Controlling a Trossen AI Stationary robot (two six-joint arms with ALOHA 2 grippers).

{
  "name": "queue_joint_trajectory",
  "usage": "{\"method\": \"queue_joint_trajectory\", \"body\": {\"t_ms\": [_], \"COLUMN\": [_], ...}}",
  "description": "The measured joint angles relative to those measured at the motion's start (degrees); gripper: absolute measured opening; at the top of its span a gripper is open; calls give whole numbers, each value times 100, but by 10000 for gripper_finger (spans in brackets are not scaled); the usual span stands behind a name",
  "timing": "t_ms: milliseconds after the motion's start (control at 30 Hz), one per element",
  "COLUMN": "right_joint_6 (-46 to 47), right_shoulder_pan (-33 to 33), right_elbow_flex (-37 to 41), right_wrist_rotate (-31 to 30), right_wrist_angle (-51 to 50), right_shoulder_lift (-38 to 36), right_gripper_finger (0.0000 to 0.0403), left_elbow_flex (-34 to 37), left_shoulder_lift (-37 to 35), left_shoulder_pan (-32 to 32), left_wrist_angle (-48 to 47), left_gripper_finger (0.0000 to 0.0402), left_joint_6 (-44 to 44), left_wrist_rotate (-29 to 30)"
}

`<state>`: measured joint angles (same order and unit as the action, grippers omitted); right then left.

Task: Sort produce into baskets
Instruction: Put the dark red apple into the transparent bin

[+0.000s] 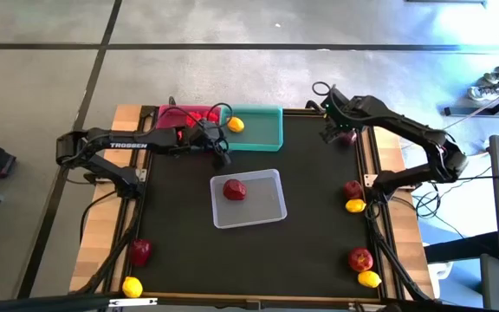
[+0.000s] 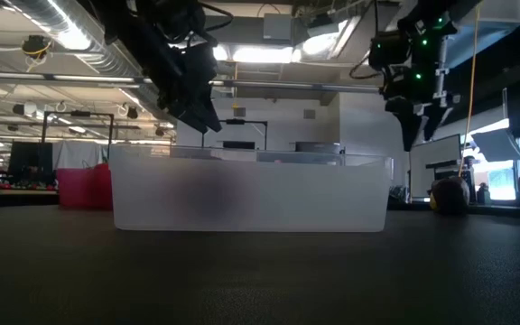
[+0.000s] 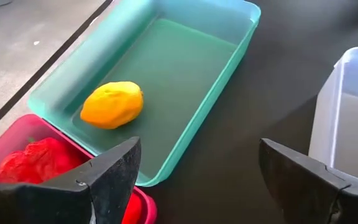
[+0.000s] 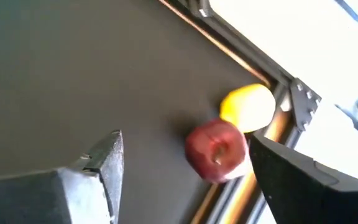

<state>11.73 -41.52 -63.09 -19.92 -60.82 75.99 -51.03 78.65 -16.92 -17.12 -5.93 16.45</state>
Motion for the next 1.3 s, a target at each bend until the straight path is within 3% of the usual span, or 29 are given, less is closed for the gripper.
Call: {"method": "queue_joint_trajectory", "body": {"t_ms": [400, 900, 1300], "right_joint_6": [28, 136, 138], "right_shoulder_pan": [-783, -815, -1106], "right_elbow_flex": [2, 4, 7], "right_wrist_rotate": [4, 24, -192], "right_wrist_angle": [-481, -681, -521], "right_shoulder_lift": [542, 1018, 1799], "right_gripper_finger": [364, 356, 356], "left_elbow_flex": [0, 0, 0], "left_shoulder_lift": [0, 0, 0], "left_shoulder_pan": [78, 78, 78], "left_wrist_angle": [-28, -28, -28], "left_gripper_finger": [318, 318, 318], "left_joint_6": [-13, 26, 162], "left_wrist_rotate": [2, 0, 2]}}
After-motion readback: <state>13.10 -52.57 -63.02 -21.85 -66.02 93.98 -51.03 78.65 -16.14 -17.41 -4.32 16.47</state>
